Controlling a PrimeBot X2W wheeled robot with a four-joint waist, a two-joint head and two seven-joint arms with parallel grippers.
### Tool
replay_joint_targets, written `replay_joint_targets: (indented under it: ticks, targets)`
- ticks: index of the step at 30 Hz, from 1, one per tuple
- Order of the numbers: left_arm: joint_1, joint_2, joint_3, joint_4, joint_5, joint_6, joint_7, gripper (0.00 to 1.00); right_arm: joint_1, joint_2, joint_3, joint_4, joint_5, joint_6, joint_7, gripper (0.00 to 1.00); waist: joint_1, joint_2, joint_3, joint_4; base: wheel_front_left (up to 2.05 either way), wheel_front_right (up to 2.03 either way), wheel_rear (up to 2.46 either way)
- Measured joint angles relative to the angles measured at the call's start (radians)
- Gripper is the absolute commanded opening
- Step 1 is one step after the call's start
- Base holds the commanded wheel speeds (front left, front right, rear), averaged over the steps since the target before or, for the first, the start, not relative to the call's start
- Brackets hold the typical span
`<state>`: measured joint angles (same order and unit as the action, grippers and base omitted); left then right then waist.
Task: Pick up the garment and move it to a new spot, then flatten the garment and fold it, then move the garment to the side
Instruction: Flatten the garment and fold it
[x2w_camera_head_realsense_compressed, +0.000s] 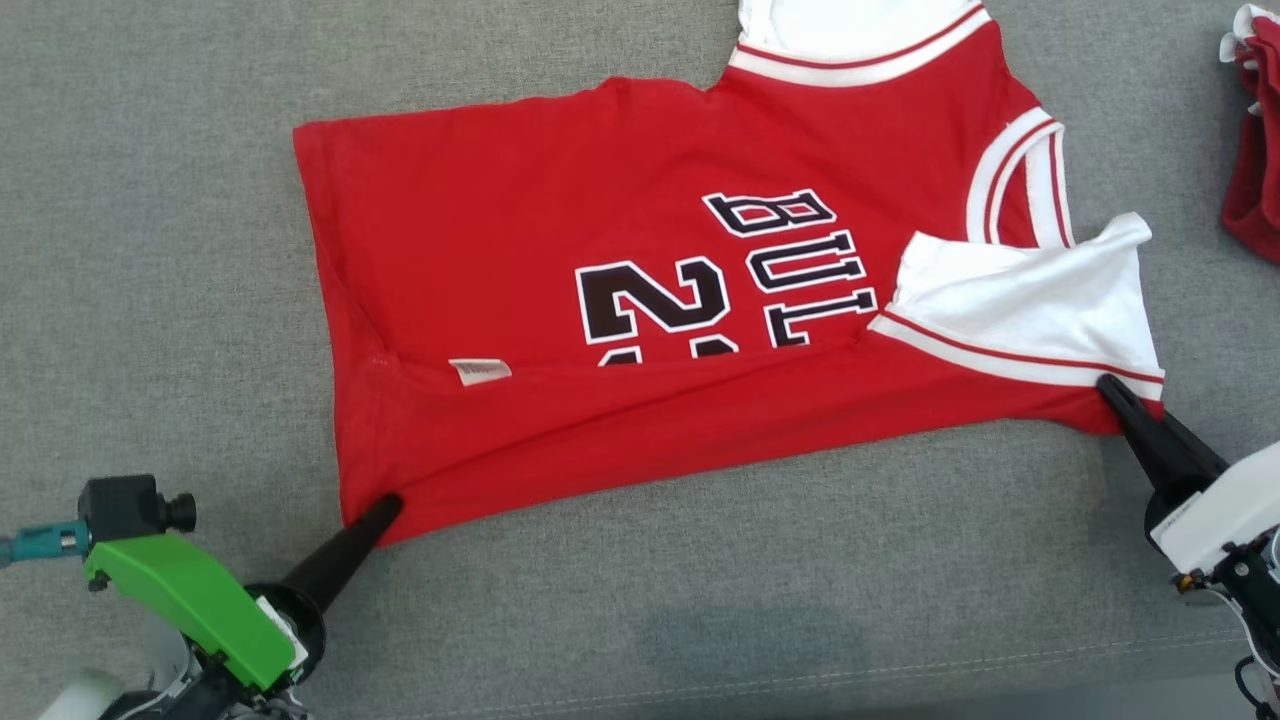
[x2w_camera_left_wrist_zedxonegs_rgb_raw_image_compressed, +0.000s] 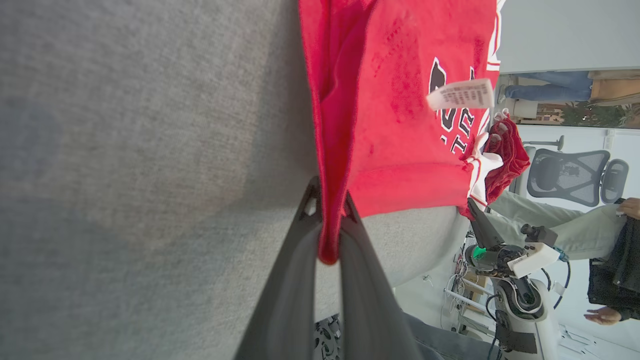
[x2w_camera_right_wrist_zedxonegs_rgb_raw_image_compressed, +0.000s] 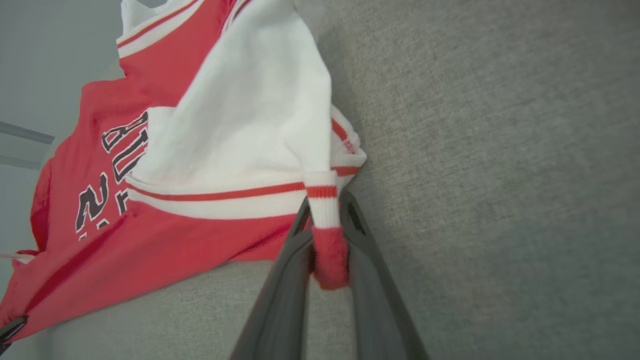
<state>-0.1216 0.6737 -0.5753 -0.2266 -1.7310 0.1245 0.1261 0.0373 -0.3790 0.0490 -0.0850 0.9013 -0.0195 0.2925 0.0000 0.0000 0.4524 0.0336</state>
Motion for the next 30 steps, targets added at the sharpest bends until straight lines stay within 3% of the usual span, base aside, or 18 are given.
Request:
replay_joint_targets:
  ticks: [14,15,16,18,19,20,21,22,23,30]
  targets:
    - [0.117,0.007,0.018,-0.038,-0.017,0.000,-0.058,0.00,0.139,-0.004,-0.020,-0.068,0.008,-0.010,0.000,0.00,0.0000,0.0000,-0.005,0.005,0.00,0.00,0.00]
    - [0.117,0.008,0.017,-0.040,-0.017,0.000,-0.058,0.05,0.139,-0.005,-0.018,-0.067,0.003,-0.014,0.000,0.15,0.0000,0.0000,-0.005,0.004,0.00,0.00,0.00]
    - [0.117,0.009,0.014,-0.043,-0.017,0.000,-0.058,0.20,0.139,-0.006,-0.015,-0.067,0.000,-0.017,0.000,0.26,0.0000,0.0000,-0.005,0.004,0.00,0.00,0.00]
    - [0.117,0.012,-0.003,-0.046,-0.015,0.000,-0.056,0.34,0.139,-0.009,-0.010,-0.067,-0.007,-0.018,0.002,0.37,0.0000,0.0000,-0.005,0.003,0.00,0.00,0.00]
    - [0.118,0.012,-0.008,-0.046,-0.013,0.000,-0.056,0.43,0.138,-0.009,-0.009,-0.067,-0.007,-0.019,0.004,0.49,0.0000,0.0000,-0.004,0.003,0.00,0.00,0.00]
    - [0.119,0.013,-0.010,-0.045,-0.007,0.000,-0.056,0.46,0.138,-0.010,-0.007,-0.067,-0.007,-0.019,0.006,0.51,0.0000,0.0000,-0.003,0.002,0.00,0.00,0.00]
    - [0.119,0.013,-0.011,-0.046,-0.002,0.000,-0.056,0.52,0.138,-0.012,-0.004,-0.069,-0.007,-0.019,0.008,0.65,0.0000,0.0000,-0.003,0.002,0.00,0.00,0.00]
    - [0.119,0.014,-0.011,-0.046,-0.002,0.000,-0.057,0.84,0.138,-0.013,-0.002,-0.071,-0.007,-0.019,0.008,0.88,0.0000,0.0000,-0.002,0.002,0.00,0.00,0.00]
    - [0.120,0.014,-0.011,-0.047,-0.001,0.000,-0.057,1.00,0.138,-0.013,-0.002,-0.073,-0.007,-0.019,0.008,1.00,0.0000,0.0000,-0.001,0.002,0.00,0.00,0.00]
    - [0.126,0.035,0.008,-0.039,0.002,0.000,-0.079,1.00,0.138,-0.032,-0.015,-0.086,-0.040,-0.028,0.007,1.00,0.0000,0.0000,0.003,0.002,0.00,0.00,0.00]
